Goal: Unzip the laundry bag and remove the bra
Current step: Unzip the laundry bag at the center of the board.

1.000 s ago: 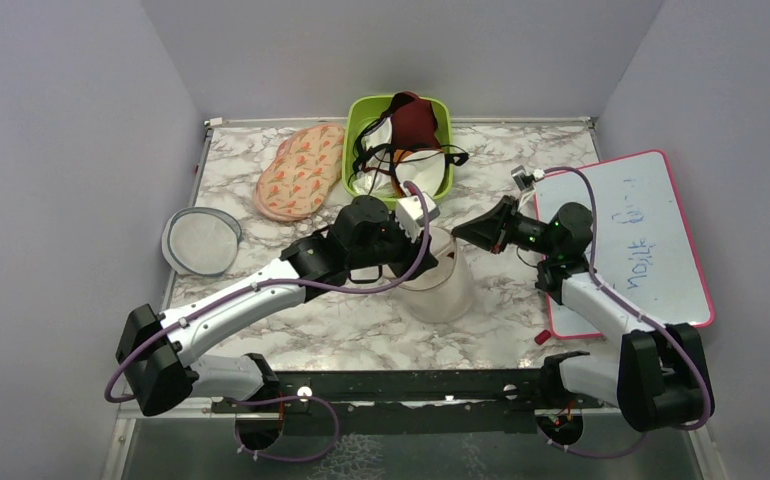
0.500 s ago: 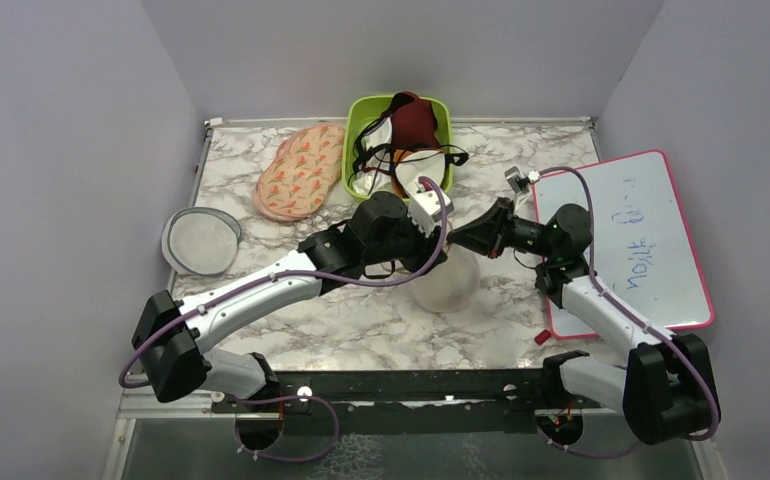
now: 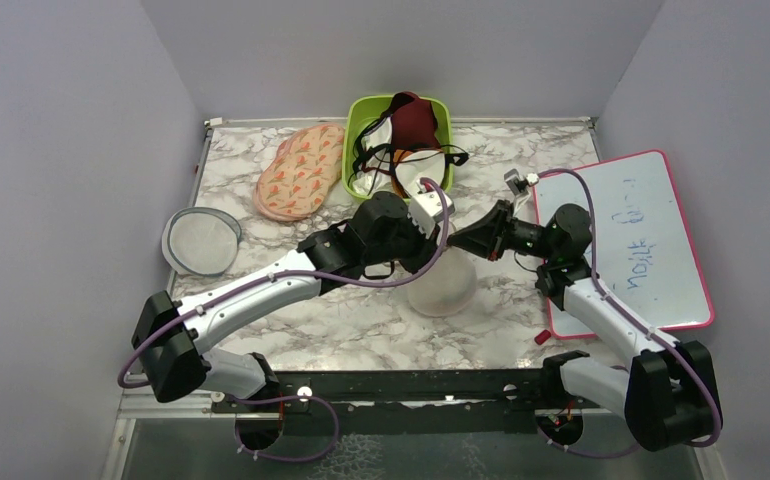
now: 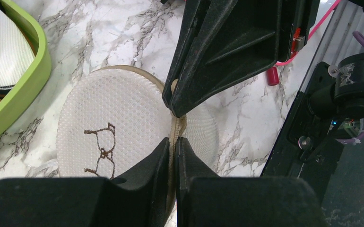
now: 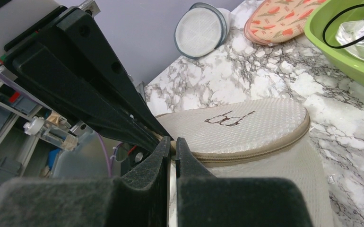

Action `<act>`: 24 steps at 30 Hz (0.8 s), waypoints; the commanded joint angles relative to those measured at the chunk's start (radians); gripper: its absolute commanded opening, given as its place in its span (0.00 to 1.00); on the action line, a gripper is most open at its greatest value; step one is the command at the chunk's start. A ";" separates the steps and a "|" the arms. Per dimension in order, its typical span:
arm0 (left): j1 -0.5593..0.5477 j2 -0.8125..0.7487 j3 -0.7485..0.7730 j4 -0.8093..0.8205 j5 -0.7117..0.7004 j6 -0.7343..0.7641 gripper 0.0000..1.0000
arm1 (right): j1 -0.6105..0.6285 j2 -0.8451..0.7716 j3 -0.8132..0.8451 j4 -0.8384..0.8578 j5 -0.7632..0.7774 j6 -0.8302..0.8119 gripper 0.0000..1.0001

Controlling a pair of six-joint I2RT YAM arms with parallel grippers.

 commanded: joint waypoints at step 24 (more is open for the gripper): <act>-0.014 -0.138 -0.054 0.000 -0.035 0.043 0.00 | -0.026 0.106 0.089 -0.043 0.058 -0.075 0.01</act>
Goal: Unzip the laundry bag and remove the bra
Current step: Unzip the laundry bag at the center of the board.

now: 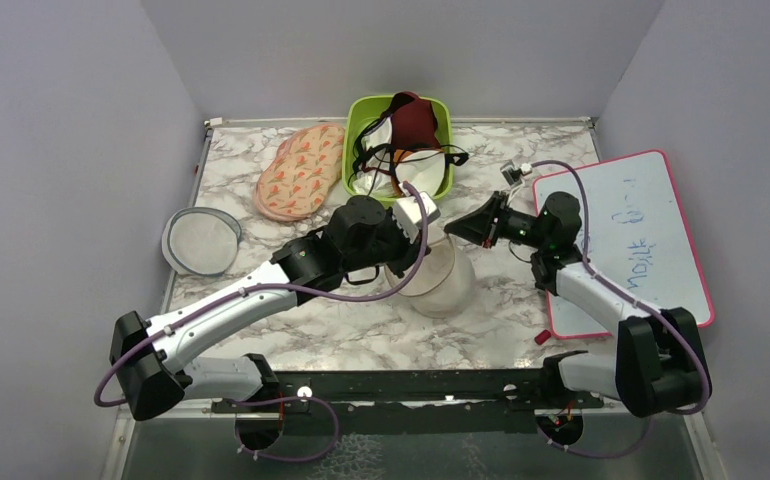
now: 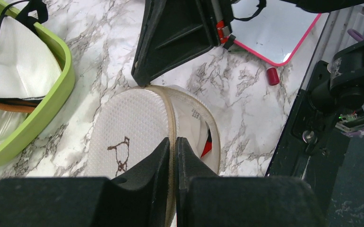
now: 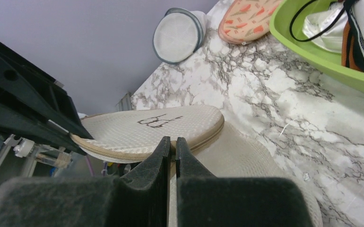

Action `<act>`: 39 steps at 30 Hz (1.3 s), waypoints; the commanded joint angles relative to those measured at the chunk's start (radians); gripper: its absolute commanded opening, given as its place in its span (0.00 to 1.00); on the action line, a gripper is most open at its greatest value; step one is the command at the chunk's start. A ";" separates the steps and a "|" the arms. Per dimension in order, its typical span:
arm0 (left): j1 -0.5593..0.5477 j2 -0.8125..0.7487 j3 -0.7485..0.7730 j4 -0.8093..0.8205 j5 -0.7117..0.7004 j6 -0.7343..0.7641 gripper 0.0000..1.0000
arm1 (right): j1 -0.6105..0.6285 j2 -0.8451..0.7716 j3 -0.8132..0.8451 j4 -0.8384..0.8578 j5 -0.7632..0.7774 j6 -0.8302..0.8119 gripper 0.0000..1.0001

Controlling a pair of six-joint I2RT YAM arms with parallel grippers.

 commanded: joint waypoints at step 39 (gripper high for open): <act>-0.214 0.176 0.129 -0.065 -0.446 0.214 0.00 | -0.014 -0.165 -0.014 -0.050 -0.019 0.053 0.01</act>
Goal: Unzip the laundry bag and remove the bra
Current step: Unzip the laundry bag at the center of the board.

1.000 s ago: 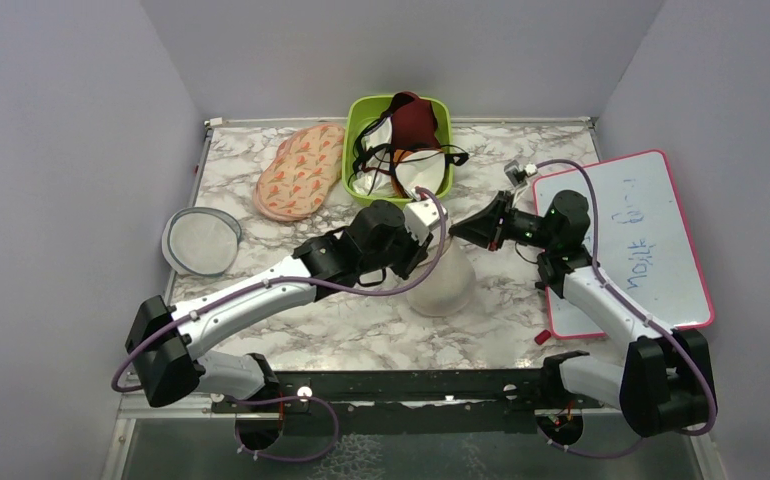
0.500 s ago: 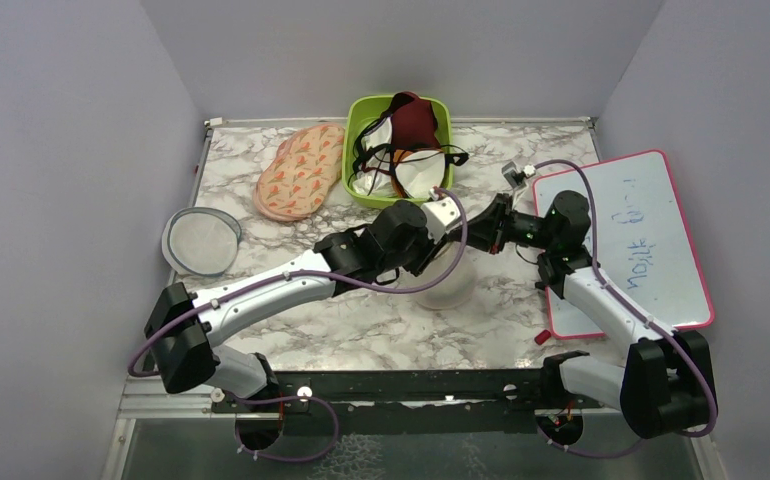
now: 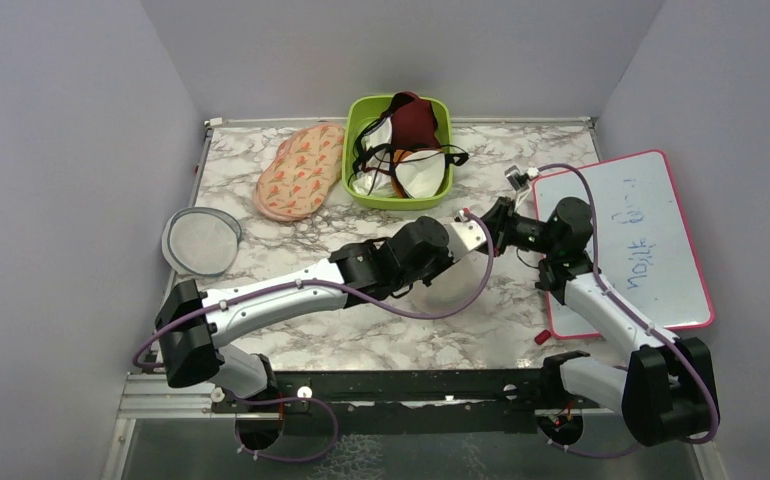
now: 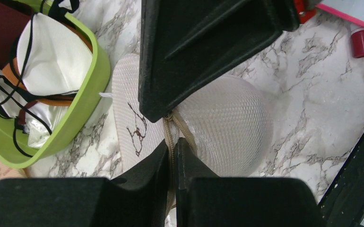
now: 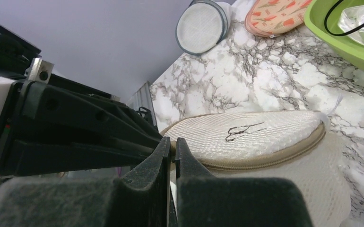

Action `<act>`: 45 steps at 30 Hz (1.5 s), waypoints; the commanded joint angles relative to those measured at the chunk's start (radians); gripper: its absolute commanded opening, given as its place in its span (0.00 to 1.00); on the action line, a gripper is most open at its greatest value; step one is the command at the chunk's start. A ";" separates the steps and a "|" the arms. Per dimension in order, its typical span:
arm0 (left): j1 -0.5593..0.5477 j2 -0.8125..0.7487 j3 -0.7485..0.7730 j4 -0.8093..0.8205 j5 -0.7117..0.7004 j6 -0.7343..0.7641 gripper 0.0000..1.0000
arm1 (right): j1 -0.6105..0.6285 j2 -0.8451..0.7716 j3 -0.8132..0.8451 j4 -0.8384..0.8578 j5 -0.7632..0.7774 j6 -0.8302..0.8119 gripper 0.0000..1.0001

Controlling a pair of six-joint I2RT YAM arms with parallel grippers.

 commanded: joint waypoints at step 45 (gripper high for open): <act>-0.046 -0.089 -0.015 0.053 -0.119 0.039 0.00 | -0.093 -0.003 -0.049 0.135 -0.122 0.107 0.01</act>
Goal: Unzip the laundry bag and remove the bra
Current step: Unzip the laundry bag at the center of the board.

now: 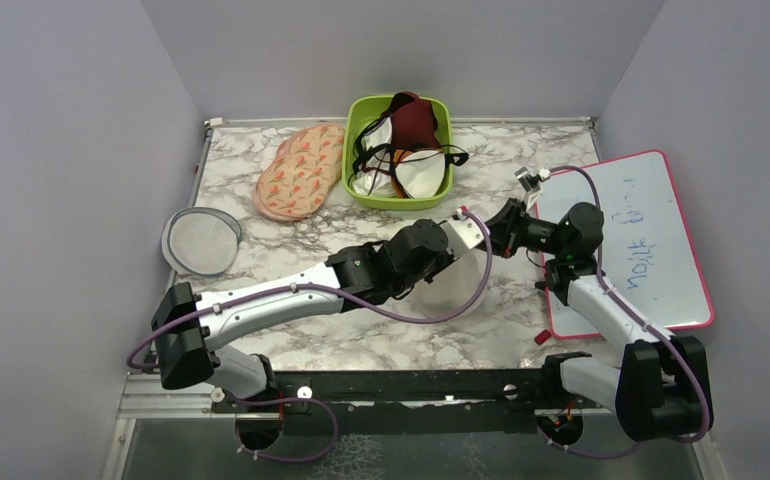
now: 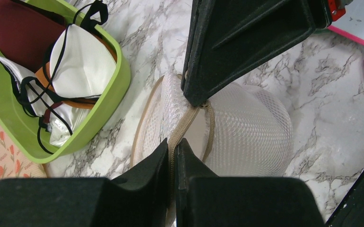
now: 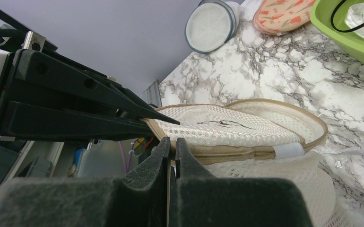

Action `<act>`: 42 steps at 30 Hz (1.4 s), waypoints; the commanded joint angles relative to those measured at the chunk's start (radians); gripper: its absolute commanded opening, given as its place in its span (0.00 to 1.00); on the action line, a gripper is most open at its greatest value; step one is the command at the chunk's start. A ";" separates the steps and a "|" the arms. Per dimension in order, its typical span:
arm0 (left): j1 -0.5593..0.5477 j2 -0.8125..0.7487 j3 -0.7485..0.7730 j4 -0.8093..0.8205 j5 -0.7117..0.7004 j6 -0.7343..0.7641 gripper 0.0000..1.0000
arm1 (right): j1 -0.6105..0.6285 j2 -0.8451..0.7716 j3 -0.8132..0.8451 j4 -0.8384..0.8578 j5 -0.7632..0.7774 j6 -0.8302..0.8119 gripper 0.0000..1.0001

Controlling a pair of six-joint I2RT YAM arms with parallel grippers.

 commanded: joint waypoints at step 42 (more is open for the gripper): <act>-0.045 -0.249 -0.030 -0.143 -0.036 0.105 0.00 | 0.066 0.080 0.237 -0.546 0.103 -0.568 0.48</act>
